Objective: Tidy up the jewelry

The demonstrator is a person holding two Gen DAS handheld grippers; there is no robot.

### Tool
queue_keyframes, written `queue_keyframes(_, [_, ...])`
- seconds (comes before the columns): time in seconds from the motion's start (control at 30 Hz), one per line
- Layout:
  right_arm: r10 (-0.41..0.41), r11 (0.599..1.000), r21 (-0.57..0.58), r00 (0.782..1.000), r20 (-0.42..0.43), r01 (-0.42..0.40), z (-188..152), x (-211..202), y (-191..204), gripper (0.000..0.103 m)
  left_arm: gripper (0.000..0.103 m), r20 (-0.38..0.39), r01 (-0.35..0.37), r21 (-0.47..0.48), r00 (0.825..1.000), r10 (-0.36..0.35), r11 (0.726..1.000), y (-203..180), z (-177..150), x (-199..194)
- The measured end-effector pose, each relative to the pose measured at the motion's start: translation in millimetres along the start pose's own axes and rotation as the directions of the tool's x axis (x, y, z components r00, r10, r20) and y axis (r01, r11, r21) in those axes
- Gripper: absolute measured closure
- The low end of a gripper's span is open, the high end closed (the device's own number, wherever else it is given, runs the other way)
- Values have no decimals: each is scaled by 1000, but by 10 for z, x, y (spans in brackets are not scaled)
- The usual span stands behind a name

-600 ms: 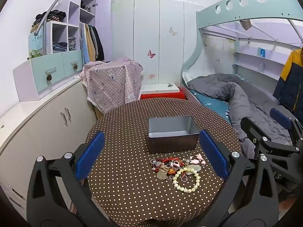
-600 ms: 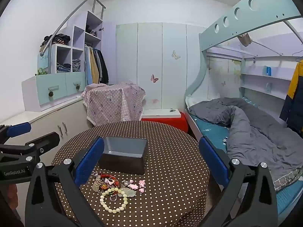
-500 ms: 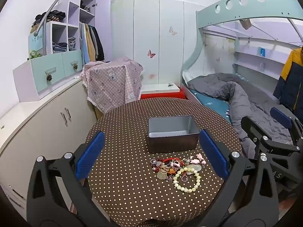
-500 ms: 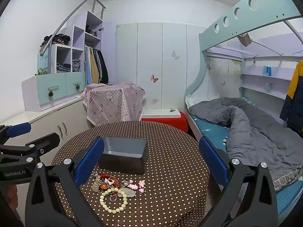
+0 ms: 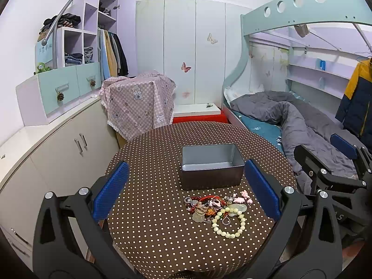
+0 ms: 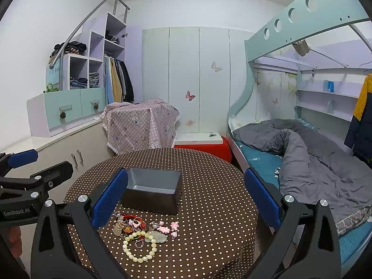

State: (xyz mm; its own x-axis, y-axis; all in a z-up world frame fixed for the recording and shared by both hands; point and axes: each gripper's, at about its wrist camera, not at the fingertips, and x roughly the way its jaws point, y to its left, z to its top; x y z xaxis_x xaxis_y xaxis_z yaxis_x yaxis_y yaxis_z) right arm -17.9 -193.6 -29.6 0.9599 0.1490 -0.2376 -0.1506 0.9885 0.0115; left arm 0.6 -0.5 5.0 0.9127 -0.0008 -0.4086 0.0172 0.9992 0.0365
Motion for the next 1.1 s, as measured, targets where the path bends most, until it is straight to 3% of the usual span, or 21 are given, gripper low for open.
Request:
queue_keyframes(0.9, [3, 1000, -19, 1000, 10, -2, 33, 3, 45, 7, 6, -8, -8, -32, 1000, 8, 999, 50, 27, 7])
queue_keyframes(1.1, [3, 1000, -18, 1000, 11, -3, 35, 1, 41, 7, 6, 28, -24, -6, 999, 24, 1000, 41, 20, -3])
